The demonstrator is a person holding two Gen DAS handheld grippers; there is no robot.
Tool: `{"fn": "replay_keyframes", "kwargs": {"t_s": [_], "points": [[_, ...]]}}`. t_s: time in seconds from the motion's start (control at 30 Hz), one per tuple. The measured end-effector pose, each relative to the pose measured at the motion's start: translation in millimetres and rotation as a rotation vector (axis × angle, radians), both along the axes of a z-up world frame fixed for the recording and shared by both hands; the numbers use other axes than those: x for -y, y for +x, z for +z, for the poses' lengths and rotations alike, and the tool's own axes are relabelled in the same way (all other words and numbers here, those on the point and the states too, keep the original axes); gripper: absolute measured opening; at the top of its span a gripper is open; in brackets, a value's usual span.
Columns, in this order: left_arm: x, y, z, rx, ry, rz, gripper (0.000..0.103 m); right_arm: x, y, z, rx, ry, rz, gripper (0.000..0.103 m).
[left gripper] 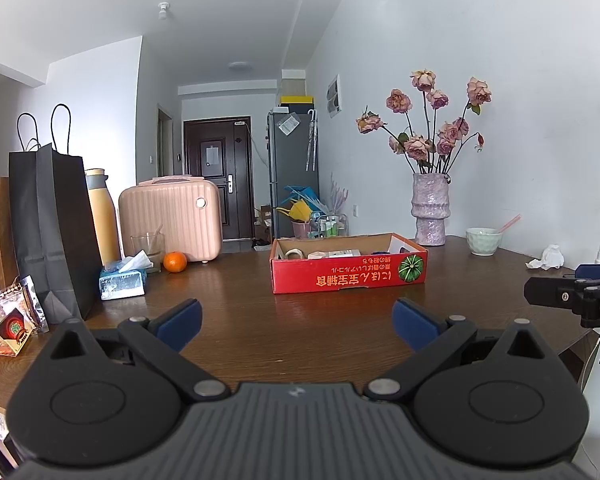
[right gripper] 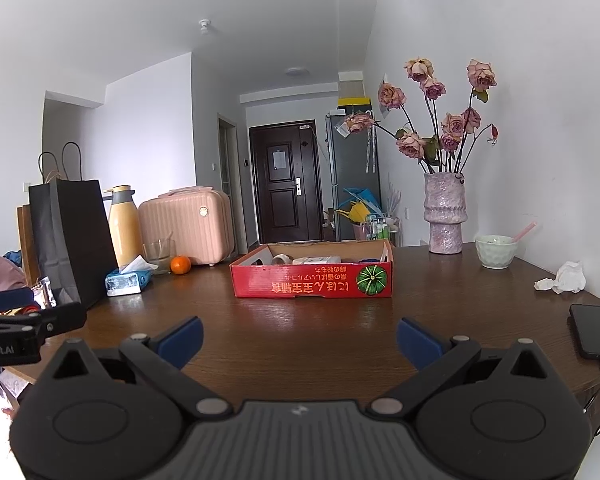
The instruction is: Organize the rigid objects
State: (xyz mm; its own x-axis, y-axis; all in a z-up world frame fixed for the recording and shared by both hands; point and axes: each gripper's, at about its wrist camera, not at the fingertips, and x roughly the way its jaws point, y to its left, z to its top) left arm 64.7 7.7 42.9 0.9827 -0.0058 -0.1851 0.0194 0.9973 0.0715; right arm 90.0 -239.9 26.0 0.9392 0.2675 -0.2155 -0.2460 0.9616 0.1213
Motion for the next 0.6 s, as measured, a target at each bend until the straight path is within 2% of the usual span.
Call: {"fn": "replay_keyframes", "kwargs": {"t_s": [0.43,0.6], "points": [[1.2,2.2,0.0,-0.011,-0.013,0.014,0.103,-0.1,-0.3,0.7,-0.001,0.000,0.006,0.103],[15.1,-6.1,-3.7,0.041,0.085,-0.009,0.103,0.6,0.3,0.5,-0.004,0.002,0.008,0.103]]}}
